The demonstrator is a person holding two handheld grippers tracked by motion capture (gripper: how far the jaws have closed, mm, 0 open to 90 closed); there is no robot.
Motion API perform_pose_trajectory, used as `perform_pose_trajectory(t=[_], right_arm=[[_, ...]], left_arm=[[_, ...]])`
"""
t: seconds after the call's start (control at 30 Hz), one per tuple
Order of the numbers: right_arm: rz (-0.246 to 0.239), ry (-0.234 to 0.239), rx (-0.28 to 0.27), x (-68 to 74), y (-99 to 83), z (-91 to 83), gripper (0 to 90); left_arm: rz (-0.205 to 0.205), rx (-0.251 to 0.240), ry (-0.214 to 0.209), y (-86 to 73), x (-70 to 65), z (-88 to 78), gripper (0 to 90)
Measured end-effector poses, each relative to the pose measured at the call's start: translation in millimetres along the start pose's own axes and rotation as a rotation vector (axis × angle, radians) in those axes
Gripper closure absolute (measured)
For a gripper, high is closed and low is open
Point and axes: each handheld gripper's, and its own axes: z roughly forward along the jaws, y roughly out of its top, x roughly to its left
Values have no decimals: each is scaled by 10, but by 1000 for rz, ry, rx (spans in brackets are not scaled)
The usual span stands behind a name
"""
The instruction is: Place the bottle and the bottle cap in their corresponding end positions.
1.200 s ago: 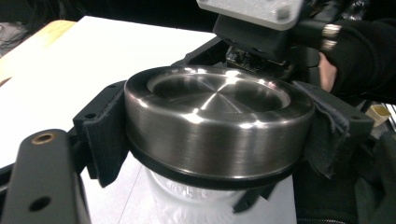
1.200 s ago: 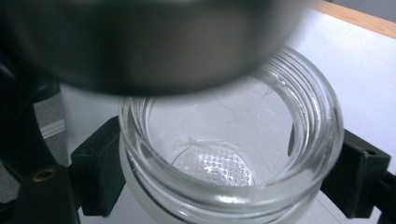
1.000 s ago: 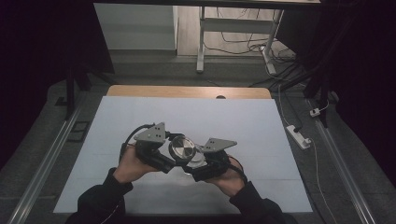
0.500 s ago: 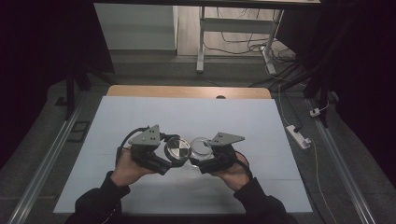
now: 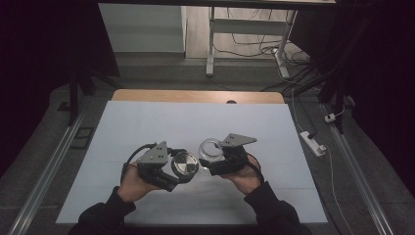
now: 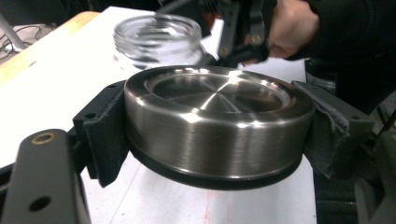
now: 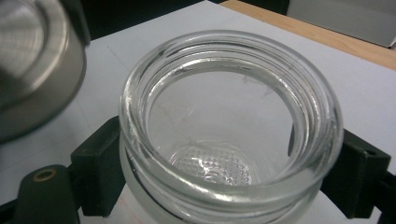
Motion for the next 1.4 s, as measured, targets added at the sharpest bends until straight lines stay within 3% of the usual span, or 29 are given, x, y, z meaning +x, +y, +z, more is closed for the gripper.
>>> perform_pose_trajectory(t=[0.33, 0.53, 0.73, 1.27, 1.4], right_arm=[[-3, -9, -1, -66, 17, 141, 144], [-4, -20, 2, -102, 60, 239, 144], [-9, -35, 1, -150, 113, 353, 144], [-5, -107, 42, -374, 106, 745, 143], [-3, -113, 38, -408, 120, 824, 143]], left_arm=[[-14, 36, -15, -227, -67, 187, 190], [-3, 58, -29, -348, -121, 315, 190], [10, 121, -48, -460, -142, 509, 190], [59, 216, -21, -569, -148, 906, 189], [36, 240, 0, -586, -109, 938, 189]])
